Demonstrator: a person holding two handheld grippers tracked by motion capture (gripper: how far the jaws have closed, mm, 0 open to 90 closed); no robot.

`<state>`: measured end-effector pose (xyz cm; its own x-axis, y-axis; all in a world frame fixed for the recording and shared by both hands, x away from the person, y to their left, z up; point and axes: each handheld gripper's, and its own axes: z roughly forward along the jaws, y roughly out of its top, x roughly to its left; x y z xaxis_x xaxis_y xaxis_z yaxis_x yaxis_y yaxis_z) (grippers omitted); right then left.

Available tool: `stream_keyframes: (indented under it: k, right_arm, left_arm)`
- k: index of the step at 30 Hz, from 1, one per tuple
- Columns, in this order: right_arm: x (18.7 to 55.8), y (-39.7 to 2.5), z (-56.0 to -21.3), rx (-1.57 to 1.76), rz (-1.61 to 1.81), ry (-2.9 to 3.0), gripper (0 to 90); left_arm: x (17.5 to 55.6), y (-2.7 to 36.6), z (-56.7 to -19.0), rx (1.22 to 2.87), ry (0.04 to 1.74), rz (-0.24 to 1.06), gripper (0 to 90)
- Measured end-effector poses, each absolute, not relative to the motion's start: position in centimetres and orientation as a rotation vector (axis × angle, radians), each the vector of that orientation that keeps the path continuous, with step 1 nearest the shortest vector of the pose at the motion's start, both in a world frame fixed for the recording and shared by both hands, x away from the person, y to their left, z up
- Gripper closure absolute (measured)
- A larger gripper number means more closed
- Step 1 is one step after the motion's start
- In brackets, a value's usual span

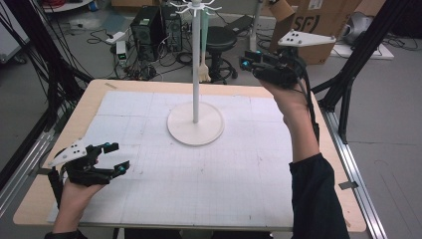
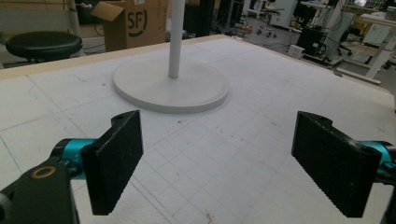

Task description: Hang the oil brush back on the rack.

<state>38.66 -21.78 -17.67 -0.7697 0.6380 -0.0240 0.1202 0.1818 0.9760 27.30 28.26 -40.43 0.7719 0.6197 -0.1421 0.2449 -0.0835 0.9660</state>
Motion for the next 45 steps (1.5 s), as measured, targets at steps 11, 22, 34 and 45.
stream_keyframes:
  k: [11, 22, 34, 45]
  right_arm:
    - [37.2, -24.7, -20.5, 0.747, 1.622, 2.085, 47.0]
    - [34.3, -28.2, -25.5, 0.801, 1.608, 2.066, 24.4]
    - [30.1, -31.5, -34.2, 0.894, 1.586, 2.074, 18.5]
    - [28.1, -33.5, -40.3, 1.027, 1.607, 2.045, 16.6]
  left_arm:
    - [27.2, 28.4, -40.4, 1.663, 0.702, 0.35, 17.2]
    - [27.2, 29.2, -40.6, 1.653, 0.726, 0.36, 17.2]
    - [27.5, 29.2, -40.6, 1.65, 0.733, 0.372, 16.7]
    - [27.2, 29.3, -40.7, 1.654, 0.737, 0.384, 16.8]
